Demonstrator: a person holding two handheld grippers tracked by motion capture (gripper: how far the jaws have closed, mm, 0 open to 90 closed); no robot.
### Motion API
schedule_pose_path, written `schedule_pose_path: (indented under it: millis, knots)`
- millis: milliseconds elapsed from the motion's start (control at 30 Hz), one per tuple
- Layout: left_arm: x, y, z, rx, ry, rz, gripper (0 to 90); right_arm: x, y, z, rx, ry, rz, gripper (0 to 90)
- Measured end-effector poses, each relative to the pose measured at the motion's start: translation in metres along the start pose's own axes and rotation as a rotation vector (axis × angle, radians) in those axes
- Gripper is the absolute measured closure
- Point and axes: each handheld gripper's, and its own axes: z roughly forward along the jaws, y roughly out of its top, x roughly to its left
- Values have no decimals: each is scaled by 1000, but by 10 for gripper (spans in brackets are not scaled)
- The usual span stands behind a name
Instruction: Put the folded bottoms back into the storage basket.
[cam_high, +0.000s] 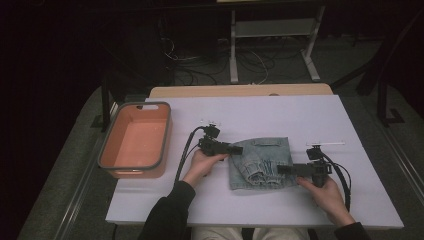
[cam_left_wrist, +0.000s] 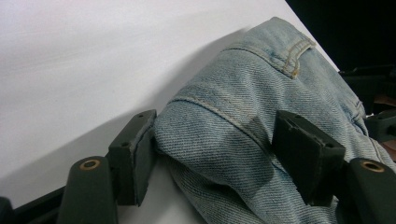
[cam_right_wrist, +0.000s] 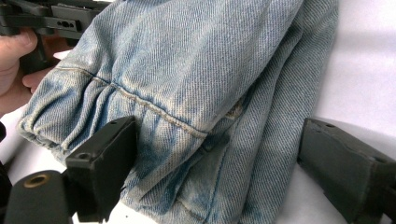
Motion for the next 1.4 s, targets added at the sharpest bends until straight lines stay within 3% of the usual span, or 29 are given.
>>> schedule_pose_path:
  millis: [167,333,400,500,700,967,1133,1233,1400]
  knots:
    - [0,0,0,3,3,2,348,2,-1,-1,12,-2,29,162]
    - [-1,-1,0,11,12,6,398,2,-1,0,40,31,61,256]
    - [-2,-1,0,14,18,11,411,2,-1,1,59,66,72,303]
    - [-3,-1,1,17,25,24,438,2,-1,3,80,104,43,374]
    - [-1,-3,1,4,12,0,515,2,1,5,100,145,1,521]
    - [-5,-10,3,-58,25,-7,661,3,1,4,83,153,-36,616]
    - [-11,-8,1,-57,53,25,694,5,1,1,82,154,-71,666]
    - [-12,-6,-1,-63,46,26,703,5,2,-2,79,155,-77,688]
    - [-15,-3,-8,-96,33,25,759,10,2,-6,63,145,-134,696]
